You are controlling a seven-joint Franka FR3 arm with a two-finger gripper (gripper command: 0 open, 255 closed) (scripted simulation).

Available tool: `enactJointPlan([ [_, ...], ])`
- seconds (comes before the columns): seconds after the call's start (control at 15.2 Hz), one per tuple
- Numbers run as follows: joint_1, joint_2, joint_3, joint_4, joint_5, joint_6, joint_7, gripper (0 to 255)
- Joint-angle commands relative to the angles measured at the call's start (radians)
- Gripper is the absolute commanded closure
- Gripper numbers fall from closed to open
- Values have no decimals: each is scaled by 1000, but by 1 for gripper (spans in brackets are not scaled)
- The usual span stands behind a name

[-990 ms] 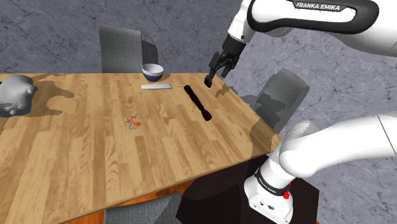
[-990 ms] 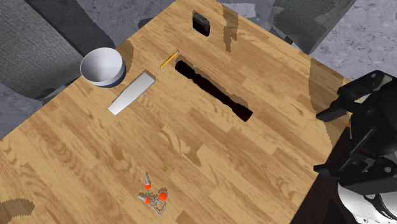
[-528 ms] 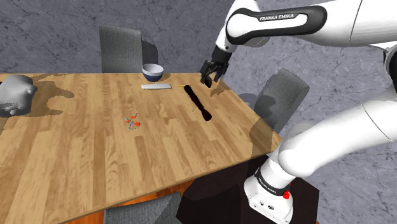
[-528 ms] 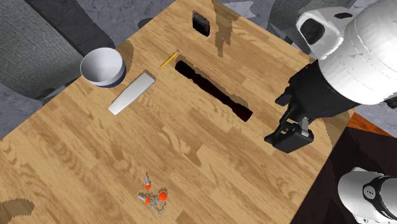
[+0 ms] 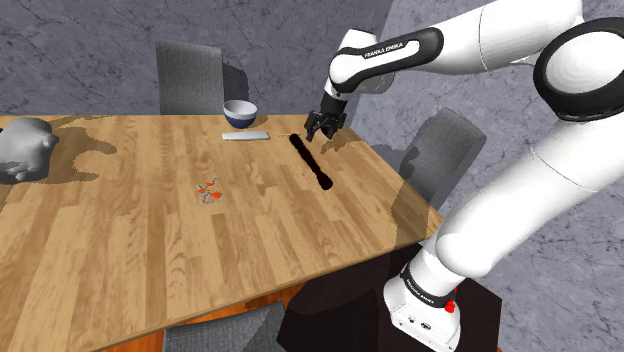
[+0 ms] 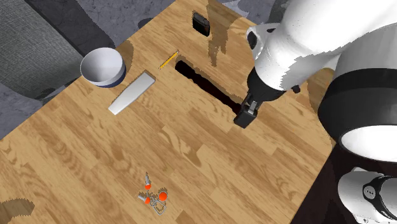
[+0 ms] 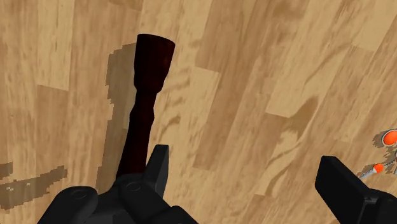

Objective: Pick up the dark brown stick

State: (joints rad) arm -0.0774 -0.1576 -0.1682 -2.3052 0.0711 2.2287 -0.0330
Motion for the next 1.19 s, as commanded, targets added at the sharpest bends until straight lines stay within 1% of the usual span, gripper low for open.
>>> enactJointPlan([
  [0.0,-6,75,-10,35,5,33,-4,0],
  [0.53,-46,365,-42,195,44,132,-33,0],
  [0.99,-99,621,-53,389,83,167,-47,0],
  [1.12,-106,652,-52,407,88,178,-50,0],
])
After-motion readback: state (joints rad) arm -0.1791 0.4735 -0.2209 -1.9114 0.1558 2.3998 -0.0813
